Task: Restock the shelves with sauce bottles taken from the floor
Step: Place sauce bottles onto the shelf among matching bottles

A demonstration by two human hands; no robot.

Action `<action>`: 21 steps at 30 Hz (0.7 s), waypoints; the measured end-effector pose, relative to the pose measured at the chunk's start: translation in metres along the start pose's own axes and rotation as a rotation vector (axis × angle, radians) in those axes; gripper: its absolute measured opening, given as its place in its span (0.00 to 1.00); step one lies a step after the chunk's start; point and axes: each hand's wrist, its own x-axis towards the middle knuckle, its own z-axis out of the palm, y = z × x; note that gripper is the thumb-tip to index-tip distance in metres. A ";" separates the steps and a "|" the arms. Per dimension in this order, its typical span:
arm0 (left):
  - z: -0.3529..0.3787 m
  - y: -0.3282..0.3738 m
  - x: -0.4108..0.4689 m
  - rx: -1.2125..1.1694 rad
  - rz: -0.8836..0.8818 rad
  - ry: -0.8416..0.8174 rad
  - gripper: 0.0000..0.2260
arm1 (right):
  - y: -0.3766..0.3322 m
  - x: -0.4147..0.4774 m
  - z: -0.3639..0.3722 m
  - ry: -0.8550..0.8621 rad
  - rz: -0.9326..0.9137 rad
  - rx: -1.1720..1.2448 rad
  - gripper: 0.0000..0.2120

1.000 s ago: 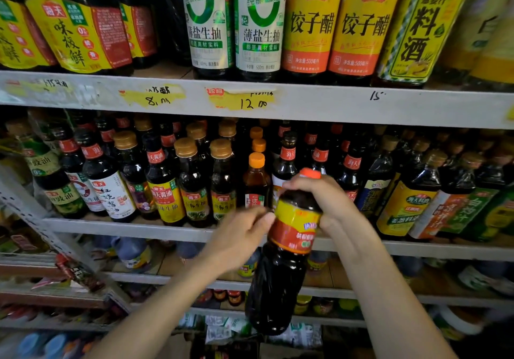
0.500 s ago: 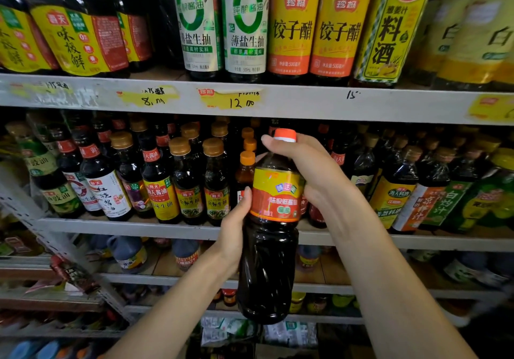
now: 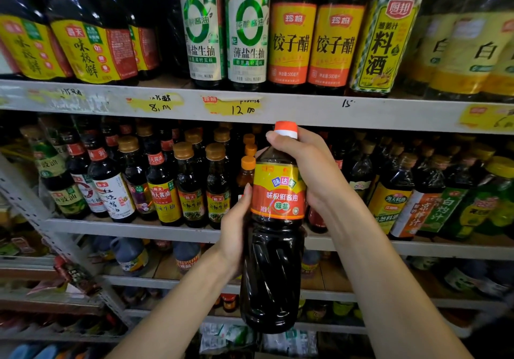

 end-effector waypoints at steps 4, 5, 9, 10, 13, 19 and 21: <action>0.005 0.041 0.003 0.083 0.067 0.019 0.23 | -0.029 0.012 0.018 -0.051 -0.097 0.038 0.04; 0.007 0.053 0.003 0.087 0.087 0.023 0.23 | -0.039 0.015 0.025 -0.060 -0.126 0.041 0.03; 0.013 0.097 0.000 0.095 0.188 0.022 0.23 | -0.077 0.026 0.051 -0.124 -0.205 0.063 0.04; 0.015 0.107 -0.001 0.105 0.205 0.024 0.23 | -0.085 0.028 0.058 -0.136 -0.213 0.062 0.05; 0.017 0.131 -0.005 0.133 0.237 0.046 0.26 | -0.105 0.033 0.075 -0.142 -0.227 0.073 0.05; 0.008 0.163 -0.013 0.145 0.300 0.018 0.26 | -0.126 0.038 0.107 -0.176 -0.242 0.062 0.06; 0.002 0.170 -0.016 0.142 0.326 0.017 0.25 | -0.128 0.038 0.116 -0.191 -0.238 0.052 0.07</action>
